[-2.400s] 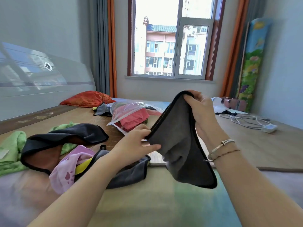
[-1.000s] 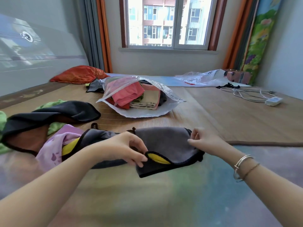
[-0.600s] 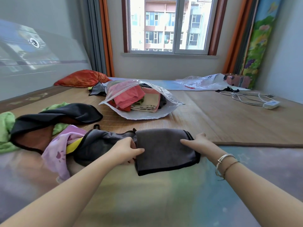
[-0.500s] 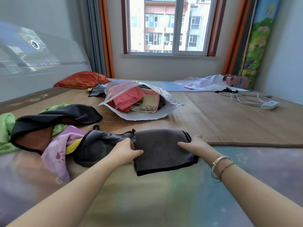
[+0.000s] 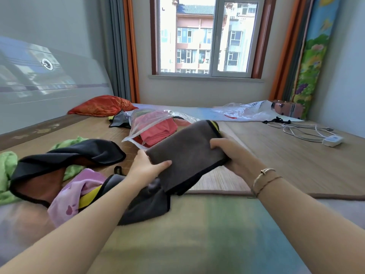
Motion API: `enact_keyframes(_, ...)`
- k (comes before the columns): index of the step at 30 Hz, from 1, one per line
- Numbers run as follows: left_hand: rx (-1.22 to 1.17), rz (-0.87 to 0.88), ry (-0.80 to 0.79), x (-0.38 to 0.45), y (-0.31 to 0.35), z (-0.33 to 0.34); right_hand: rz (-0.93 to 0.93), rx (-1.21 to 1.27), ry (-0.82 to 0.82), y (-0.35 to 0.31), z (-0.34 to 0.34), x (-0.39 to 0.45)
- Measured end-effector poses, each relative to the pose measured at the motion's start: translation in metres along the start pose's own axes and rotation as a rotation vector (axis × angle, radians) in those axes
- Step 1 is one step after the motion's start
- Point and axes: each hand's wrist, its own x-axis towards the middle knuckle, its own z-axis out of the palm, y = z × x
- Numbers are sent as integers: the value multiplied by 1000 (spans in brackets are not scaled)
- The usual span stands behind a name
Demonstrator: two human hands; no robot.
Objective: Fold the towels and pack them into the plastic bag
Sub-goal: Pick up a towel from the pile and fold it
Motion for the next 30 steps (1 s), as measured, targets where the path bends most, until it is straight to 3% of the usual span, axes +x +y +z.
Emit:
enact_keyframes(4, -196, 12, 2, 42, 9, -18, -241, -400, 58, -34, 10, 47)
enact_keyframes(7, -139, 84, -95, 68, 8, -23, -332, -526, 48, -41, 25, 86)
enact_keyframes(15, -148, 63, -151, 128, -22, 15, -490, -786, -80, 26, 57, 153)
enact_keyframes(21, 139, -19, -122, 162, -32, 38, -240, -759, 45, 83, 52, 195)
enact_keyframes(26, 332, -86, -276, 197, -9, 45, 14, -600, 271, 101, 34, 231)
enact_keyframes(30, 291, -18, -100, 231, -8, 57, 34, -592, 344, 107, 21, 258)
